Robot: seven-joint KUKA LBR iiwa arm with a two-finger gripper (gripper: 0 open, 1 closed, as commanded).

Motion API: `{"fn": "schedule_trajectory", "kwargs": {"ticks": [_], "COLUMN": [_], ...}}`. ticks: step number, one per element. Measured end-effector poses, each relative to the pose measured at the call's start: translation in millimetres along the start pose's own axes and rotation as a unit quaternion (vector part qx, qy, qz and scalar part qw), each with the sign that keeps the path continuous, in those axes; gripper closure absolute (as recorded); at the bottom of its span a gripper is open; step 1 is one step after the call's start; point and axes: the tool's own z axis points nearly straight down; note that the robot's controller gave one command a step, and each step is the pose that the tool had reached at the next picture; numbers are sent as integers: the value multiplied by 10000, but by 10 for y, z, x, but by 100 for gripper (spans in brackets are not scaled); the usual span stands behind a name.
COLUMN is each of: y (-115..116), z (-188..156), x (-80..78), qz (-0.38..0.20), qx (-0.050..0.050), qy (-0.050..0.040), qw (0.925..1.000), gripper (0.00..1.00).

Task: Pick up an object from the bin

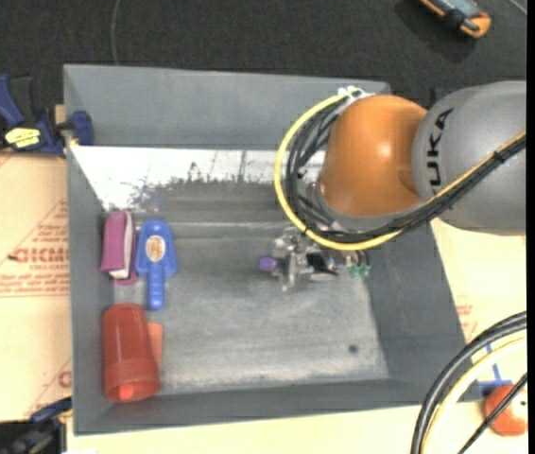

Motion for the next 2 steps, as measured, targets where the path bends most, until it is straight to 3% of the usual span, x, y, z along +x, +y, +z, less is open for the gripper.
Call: {"fn": "schedule_trajectory", "kwargs": {"ticks": [1,2], "y": [33,46], "z": [793,-284], "x": [-61,-239], "qz": [-130,-106], "qx": [-16,0], "qy": [85,10], "qw": [9999,9999], "gripper": [100,100]}}
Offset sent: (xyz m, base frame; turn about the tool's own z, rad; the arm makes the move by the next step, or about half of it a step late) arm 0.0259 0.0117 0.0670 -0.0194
